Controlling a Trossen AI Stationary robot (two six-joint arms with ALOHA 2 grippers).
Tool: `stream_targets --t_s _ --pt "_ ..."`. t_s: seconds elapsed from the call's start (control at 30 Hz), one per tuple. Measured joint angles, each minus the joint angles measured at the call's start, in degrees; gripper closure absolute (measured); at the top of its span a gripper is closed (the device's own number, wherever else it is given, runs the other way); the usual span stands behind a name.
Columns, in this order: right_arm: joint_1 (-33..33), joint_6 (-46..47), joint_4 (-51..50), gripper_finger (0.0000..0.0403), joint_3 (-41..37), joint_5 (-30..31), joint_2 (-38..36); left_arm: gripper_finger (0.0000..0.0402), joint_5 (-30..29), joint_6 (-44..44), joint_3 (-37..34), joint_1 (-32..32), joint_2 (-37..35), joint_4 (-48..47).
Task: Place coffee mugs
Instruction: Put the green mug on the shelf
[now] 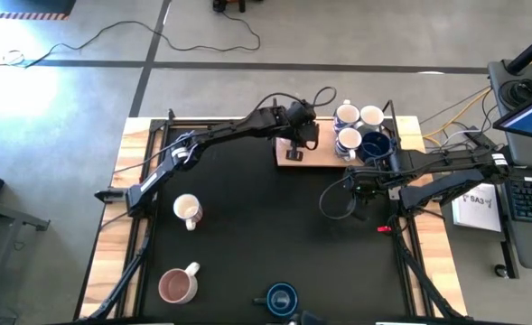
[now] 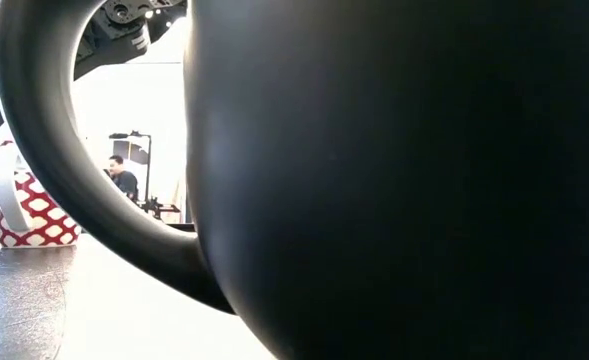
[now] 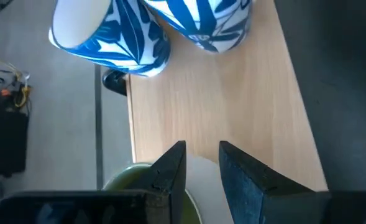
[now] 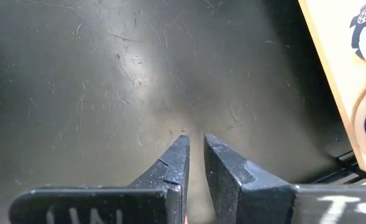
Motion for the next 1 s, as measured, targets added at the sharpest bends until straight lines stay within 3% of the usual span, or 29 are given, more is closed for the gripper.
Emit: stream_targets --t_s 0.13,1.0 --pt "0.0 0.01 0.0 0.0365 0.0 0.0 0.0 0.0323 -2.56 -0.07 -0.17 0.71 0.03 -0.13" --pt "0.02 -0.29 0.04 0.0365 0.0 0.01 0.0 0.0323 -3.69 -5.06 -0.55 2.73 0.39 -3.92"
